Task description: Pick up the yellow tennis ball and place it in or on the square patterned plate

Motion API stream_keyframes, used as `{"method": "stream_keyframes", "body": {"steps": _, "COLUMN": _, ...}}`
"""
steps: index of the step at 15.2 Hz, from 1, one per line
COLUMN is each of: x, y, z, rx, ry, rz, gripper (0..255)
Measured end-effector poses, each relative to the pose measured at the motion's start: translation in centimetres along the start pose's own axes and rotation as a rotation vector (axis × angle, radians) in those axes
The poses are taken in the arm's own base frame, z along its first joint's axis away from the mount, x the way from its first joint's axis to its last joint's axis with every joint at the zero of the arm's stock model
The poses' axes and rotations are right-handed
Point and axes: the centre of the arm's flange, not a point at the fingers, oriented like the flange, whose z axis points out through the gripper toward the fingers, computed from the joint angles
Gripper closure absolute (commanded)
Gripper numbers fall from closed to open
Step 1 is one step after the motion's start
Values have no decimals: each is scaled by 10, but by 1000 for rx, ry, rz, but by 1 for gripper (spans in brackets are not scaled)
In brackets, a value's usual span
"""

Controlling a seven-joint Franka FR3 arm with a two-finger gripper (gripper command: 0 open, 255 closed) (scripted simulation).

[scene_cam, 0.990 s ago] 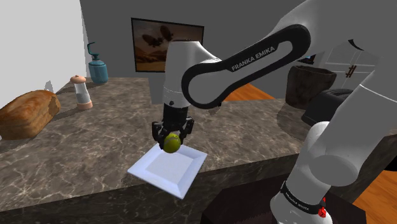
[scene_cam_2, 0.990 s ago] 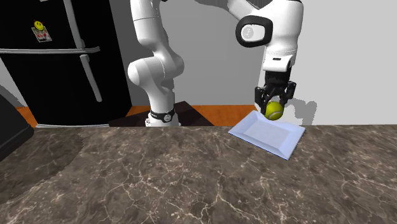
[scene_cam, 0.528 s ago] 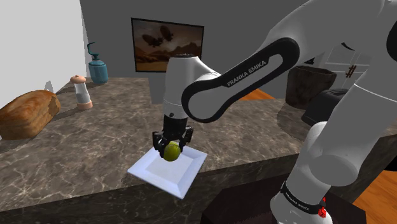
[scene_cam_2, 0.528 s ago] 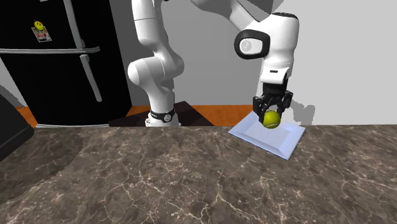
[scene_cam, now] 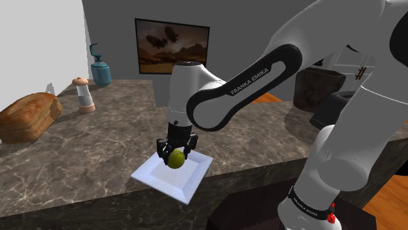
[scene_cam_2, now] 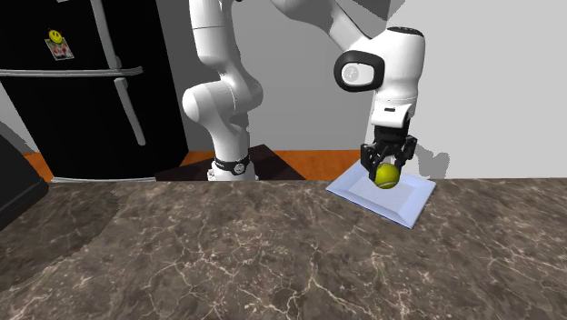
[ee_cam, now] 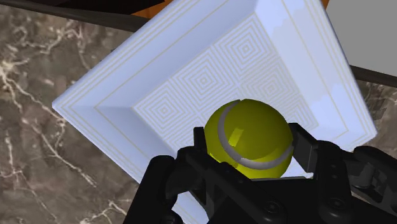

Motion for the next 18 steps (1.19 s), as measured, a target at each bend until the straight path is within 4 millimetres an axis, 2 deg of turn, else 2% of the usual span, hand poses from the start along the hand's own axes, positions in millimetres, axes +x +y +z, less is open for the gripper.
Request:
{"method": "stream_keyframes", "body": {"steps": 1, "x": 0, "y": 0, "z": 0, "rx": 0, "ry": 0, "rz": 0, "gripper": 255}}
{"method": "stream_keyframes", "body": {"steps": 2, "x": 0, "y": 0, "z": 0, "rx": 0, "ry": 0, "rz": 0, "gripper": 0}}
{"method": "stream_keyframes", "body": {"steps": 8, "x": 0, "y": 0, "z": 0, "rx": 0, "ry": 0, "rz": 0, "gripper": 0}}
{"method": "stream_keyframes", "body": {"steps": 13, "x": -1, "y": -1, "z": -45, "rx": 1, "ry": 2, "rz": 0, "gripper": 0}}
{"method": "stream_keyframes", "body": {"steps": 18, "x": 0, "y": 0, "z": -50, "rx": 0, "ry": 0, "rz": 0, "gripper": 0}}
